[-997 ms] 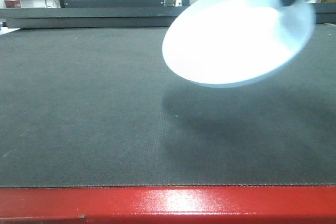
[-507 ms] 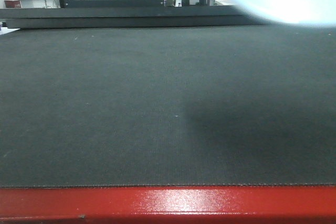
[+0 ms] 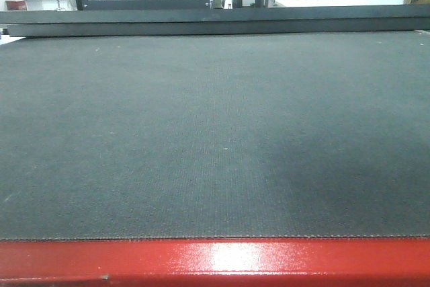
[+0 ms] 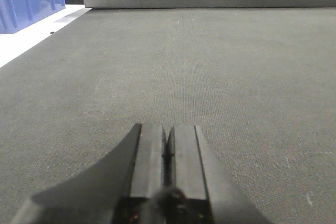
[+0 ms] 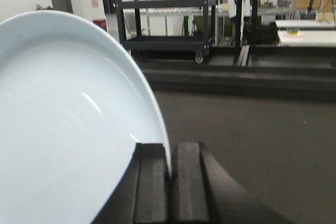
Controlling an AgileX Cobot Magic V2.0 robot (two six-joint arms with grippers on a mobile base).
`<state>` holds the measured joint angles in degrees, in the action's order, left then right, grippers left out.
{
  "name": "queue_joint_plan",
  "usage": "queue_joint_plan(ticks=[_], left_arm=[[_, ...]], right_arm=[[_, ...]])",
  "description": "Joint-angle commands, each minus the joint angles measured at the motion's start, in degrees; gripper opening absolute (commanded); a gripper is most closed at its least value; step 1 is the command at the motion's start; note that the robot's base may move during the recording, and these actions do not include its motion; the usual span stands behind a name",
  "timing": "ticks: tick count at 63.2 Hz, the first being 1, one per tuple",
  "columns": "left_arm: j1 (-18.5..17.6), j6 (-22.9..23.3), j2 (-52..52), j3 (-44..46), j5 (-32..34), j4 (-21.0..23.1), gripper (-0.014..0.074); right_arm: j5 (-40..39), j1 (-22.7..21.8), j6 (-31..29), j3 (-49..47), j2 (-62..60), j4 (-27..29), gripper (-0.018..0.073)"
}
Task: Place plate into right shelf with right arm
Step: 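Drive away from the table holding the plate in the right gripper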
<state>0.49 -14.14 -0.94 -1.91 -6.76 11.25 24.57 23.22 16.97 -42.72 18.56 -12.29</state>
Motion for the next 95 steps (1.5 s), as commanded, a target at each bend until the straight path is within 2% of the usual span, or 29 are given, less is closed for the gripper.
queue_joint_plan(ticks=[1,95], left_arm=[[-0.1,0.1,-0.7,-0.5,4.9,0.2,-0.0047],[-0.1,0.1,-0.7,-0.5,4.9,0.2,-0.0047]], right_arm=[[-7.2,-0.3,-0.4,-1.7,0.5,-1.0,0.0054],[-7.2,-0.3,-0.4,-1.7,0.5,-1.0,0.0054]])
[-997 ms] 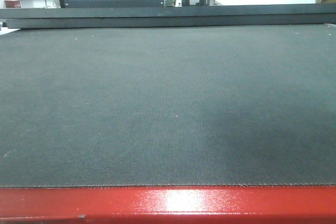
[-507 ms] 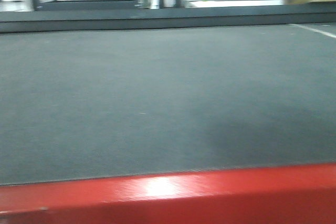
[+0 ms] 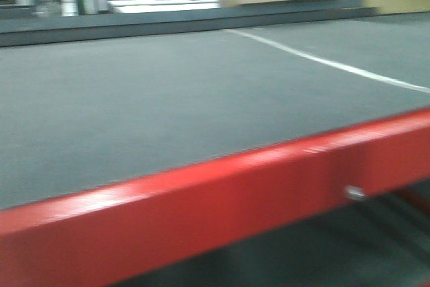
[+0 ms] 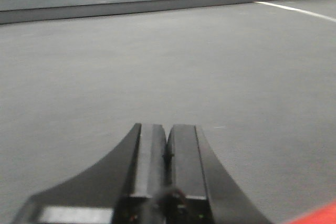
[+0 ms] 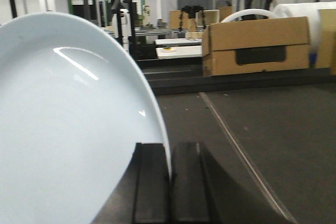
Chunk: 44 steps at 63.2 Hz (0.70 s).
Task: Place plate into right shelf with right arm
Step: 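Drive away from the table holding the plate in the right gripper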
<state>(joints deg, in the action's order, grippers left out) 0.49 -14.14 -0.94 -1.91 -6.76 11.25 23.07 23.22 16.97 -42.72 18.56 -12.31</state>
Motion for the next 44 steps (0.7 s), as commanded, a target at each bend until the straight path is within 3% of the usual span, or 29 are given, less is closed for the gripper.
queue_joint_plan(ticks=[1,44], left_arm=[[-0.1,0.1,-0.7,-0.5,4.9,0.2,-0.0047],[-0.1,0.1,-0.7,-0.5,4.9,0.2,-0.0047]], right_arm=[[-5.7,-0.3,-0.4,-1.7,0.5,-1.0,0.0054],[-5.7,-0.3,-0.4,-1.7,0.5,-1.0,0.0054]])
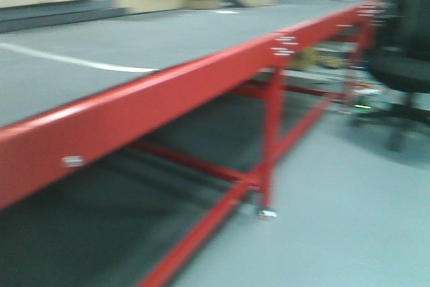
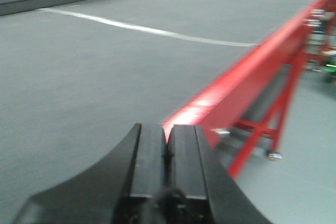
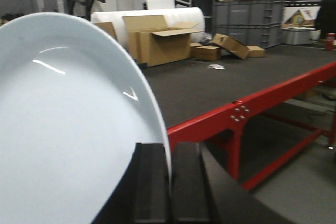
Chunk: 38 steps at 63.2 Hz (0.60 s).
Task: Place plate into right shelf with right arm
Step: 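Drive away from the table holding the plate in the right gripper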
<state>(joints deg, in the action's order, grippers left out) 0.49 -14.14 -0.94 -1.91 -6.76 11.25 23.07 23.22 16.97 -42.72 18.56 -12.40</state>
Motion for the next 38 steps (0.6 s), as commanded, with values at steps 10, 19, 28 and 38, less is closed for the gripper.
queue_joint_plan(ticks=[10,19,28,38], left_arm=[[-0.1,0.1,-0.7,-0.5,4.9,0.2,-0.0047],[-0.1,0.1,-0.7,-0.5,4.9,0.2,-0.0047],[-0.1,0.1,-0.7,-0.5,4.9,0.2,-0.0047],[-0.1,0.1,-0.7,-0.5,4.9,0.2,-0.0047]], right_arm=[[-5.7,-0.3,-0.4,-1.7,0.5,-0.9,0.0054],[-5.7,-0.3,-0.4,-1.7,0.5,-0.9,0.0054],[-5.7,-0.3,-0.4,-1.7,0.5,-0.9,0.0054],[-5.7,-0.3,-0.4,-1.7,0.5,-0.9,0.0054]])
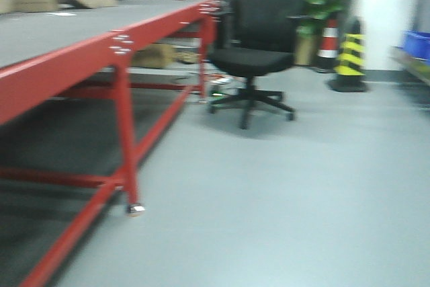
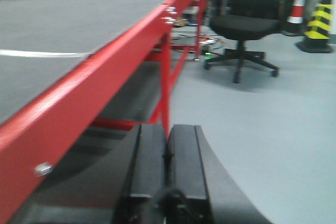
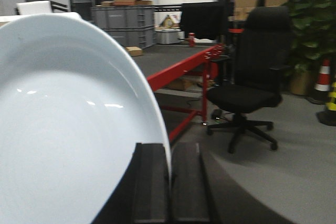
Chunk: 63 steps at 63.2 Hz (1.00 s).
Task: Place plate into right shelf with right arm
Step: 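Drive away from the table holding the plate in the right gripper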
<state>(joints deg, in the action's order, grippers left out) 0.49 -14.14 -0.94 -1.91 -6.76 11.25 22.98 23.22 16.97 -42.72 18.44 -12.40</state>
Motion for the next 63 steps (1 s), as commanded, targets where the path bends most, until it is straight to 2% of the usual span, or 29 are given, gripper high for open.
queue_joint_plan(ticks=[1,63], left_arm=[[-0.1,0.1,-0.7,-0.5,4.9,0.2,-0.0047],[-0.1,0.1,-0.7,-0.5,4.9,0.2,-0.0047]], right_arm=[[-5.6,-0.3,-0.4,-1.7,0.6,-0.9,0.0054],[-5.6,-0.4,-0.4,-1.7,0.6,-0.9,0.0054]])
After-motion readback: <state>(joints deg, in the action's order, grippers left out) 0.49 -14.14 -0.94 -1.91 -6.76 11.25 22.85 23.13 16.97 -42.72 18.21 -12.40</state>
